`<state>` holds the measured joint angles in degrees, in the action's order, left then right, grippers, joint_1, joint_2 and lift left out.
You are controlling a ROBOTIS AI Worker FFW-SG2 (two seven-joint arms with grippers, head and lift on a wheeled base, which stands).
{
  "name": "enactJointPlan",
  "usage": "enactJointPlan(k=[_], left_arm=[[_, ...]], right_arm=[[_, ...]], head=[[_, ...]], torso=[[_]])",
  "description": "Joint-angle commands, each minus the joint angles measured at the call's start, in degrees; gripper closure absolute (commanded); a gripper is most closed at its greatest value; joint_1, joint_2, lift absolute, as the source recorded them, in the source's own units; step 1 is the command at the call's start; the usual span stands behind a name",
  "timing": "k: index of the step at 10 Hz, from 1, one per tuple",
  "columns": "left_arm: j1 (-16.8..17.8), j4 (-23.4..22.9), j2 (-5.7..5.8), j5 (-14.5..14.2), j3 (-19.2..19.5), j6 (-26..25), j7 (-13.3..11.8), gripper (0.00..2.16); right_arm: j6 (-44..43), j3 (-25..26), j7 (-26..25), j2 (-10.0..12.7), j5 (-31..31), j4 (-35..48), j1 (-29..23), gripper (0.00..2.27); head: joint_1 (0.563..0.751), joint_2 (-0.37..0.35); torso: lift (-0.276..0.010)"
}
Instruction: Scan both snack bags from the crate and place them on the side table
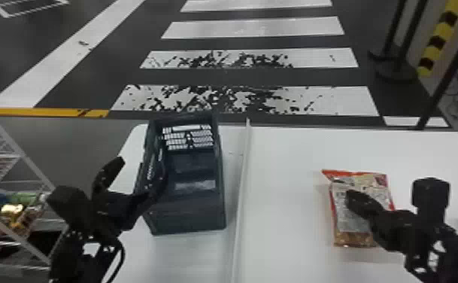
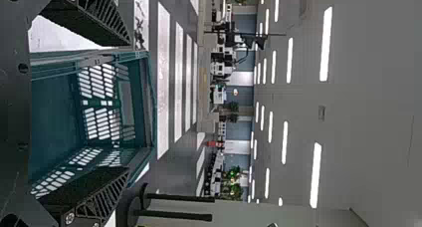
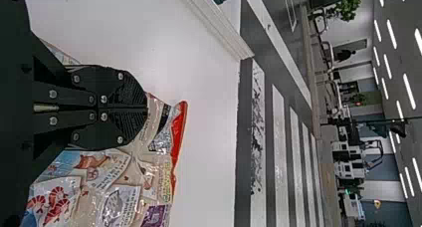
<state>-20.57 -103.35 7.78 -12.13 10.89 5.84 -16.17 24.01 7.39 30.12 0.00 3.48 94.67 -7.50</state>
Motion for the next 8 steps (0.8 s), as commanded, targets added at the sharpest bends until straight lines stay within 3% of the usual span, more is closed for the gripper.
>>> enactJointPlan(k=[1,8], left_arm=[[0.1,0.2,0.04,0.0,0.0,0.0,0.0,0.10],[0.1,0.4,-0.05,-0.2,0.0,0.2,0.0,0.10]], right_arm=[[-0.3,1.0,0.0,0.1,0.1,-0.2,0.0,2.24],[-1.9,6.2,4.5,0.1,0.5,-2.7,1.3,2.25]], head=[[0.695,0.123],[0.695,0.084]], torso=[[-0.098],[-0.098]])
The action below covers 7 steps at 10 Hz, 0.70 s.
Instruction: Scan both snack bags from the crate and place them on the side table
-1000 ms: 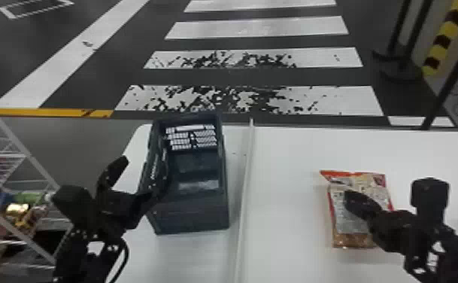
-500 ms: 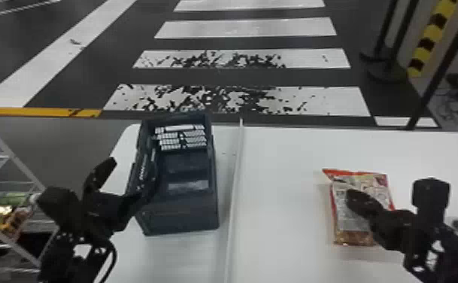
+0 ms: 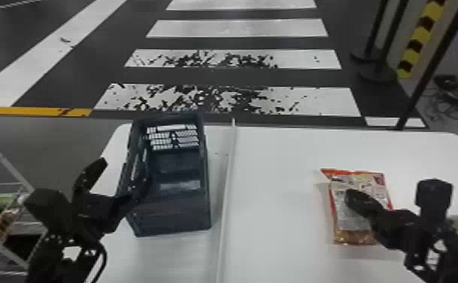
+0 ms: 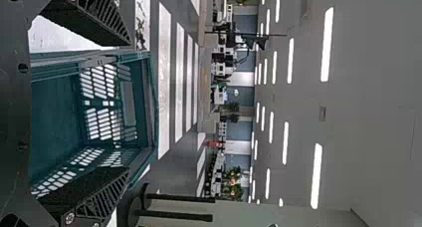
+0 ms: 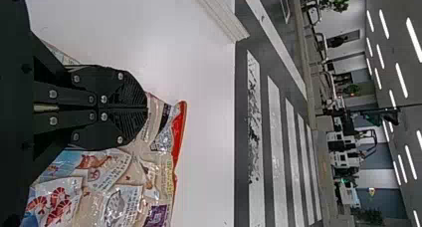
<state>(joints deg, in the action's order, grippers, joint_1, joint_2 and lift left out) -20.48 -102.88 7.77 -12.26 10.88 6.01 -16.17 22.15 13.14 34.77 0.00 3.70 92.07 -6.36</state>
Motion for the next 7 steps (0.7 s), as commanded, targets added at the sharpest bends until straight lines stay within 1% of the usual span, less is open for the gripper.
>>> enactJointPlan(k=[1,3,5,6,7], left_arm=[[0.1,0.0,-0.04,0.0,-0.1,0.0,0.0,0.10],[0.1,0.0,-0.04,0.0,-0.1,0.0,-0.1,0.10],[0.1,0.0,-0.04,0.0,0.0,0.0,-0.1,0.10],[0.1,0.0,-0.04,0.0,-0.1,0.0,-0.1,0.10],[0.1,0.0,-0.04,0.0,-0.1,0.0,-0.1,0.10]], right_arm=[[0.0,1.1,0.9,0.1,0.3,-0.4,0.3,2.25],[-1.3,2.0,1.5,-0.1,0.6,-1.6,0.7,2.24],[-2.7,3.2,2.8,-1.1,1.0,-3.2,1.3,2.25],[-3.4,3.3,2.9,-1.9,1.0,-3.7,1.3,2.24],[-3.6,3.7,5.6,-2.5,1.0,-4.4,1.8,2.24]], head=[[0.695,0.080],[0.695,0.071],[0.695,0.059],[0.695,0.055],[0.695,0.047]], torso=[[-0.098],[-0.098],[-0.098],[-0.098],[-0.098]])
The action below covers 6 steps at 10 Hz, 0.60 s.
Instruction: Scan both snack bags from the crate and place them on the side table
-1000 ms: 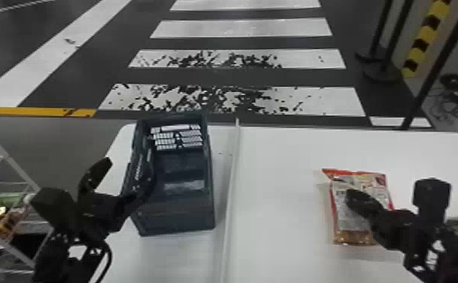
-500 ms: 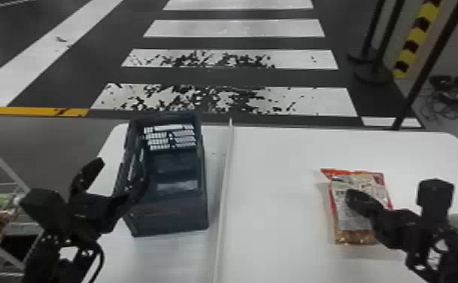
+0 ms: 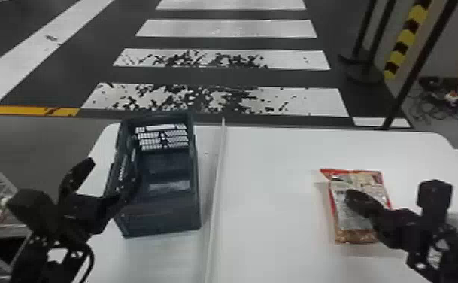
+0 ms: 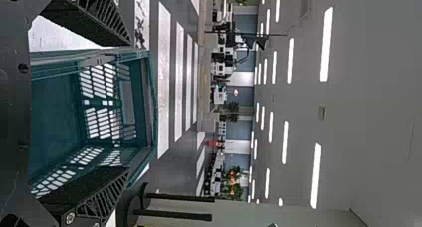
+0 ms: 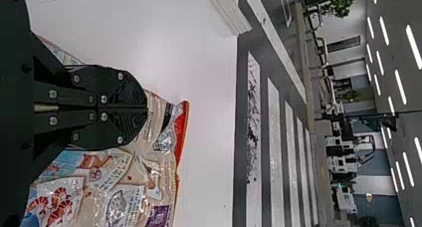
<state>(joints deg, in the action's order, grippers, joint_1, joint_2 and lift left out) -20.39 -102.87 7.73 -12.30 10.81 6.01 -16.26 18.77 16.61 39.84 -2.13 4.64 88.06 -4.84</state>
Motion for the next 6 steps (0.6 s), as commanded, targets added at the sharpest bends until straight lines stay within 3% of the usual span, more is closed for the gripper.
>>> enactJointPlan(k=[1,6], left_arm=[[0.0,0.0,0.00,0.0,0.0,0.0,0.0,0.10],[0.1,0.0,0.00,0.0,-0.3,-0.2,0.0,0.10]], right_arm=[[-0.3,1.6,1.6,-0.3,0.7,-0.9,0.7,2.25],[-2.5,4.4,5.1,-0.4,3.1,-2.7,1.8,2.25]], head=[[0.695,0.041],[0.695,0.014]], torso=[[-0.098],[-0.098]])
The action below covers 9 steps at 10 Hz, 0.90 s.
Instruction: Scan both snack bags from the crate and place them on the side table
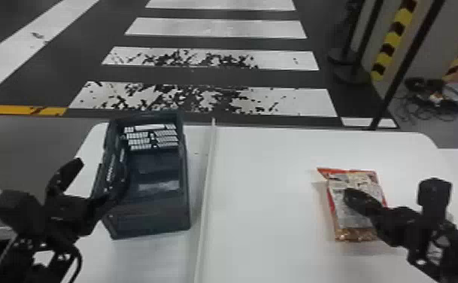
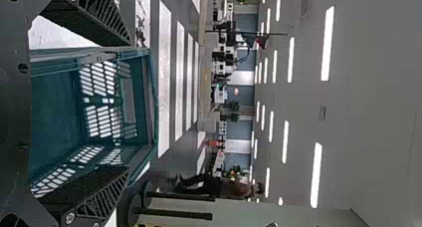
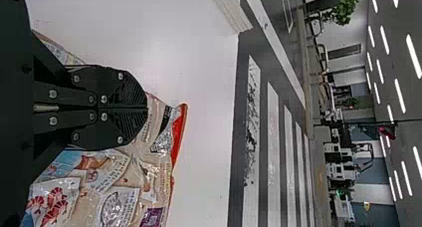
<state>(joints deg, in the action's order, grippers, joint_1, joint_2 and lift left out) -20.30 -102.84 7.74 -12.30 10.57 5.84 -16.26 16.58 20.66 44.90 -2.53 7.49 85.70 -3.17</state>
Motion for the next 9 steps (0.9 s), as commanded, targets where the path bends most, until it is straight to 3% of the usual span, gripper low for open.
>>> enactJointPlan(k=[1,3,5,9], left_arm=[[0.0,0.0,0.00,-0.1,0.0,0.0,0.0,0.10],[0.0,-0.1,0.09,-0.1,0.0,0.0,0.0,0.10],[-0.1,-0.1,0.09,-0.1,0.0,0.0,0.0,0.10],[-0.5,0.0,0.00,-0.6,0.2,0.2,0.0,0.10]], right_arm=[[-0.6,0.7,0.2,0.0,0.6,-0.7,0.3,2.24],[-0.4,1.7,1.5,0.2,-0.9,0.2,-0.4,2.24],[1.8,2.3,1.9,0.6,-7.3,2.9,-1.1,2.24],[0.8,4.0,0.4,1.5,-9.2,4.7,-1.1,2.24]], head=[[0.695,0.010],[0.695,0.003],[0.695,0.004],[0.695,0.005]], torso=[[-0.098],[-0.098],[-0.098],[-0.098]])
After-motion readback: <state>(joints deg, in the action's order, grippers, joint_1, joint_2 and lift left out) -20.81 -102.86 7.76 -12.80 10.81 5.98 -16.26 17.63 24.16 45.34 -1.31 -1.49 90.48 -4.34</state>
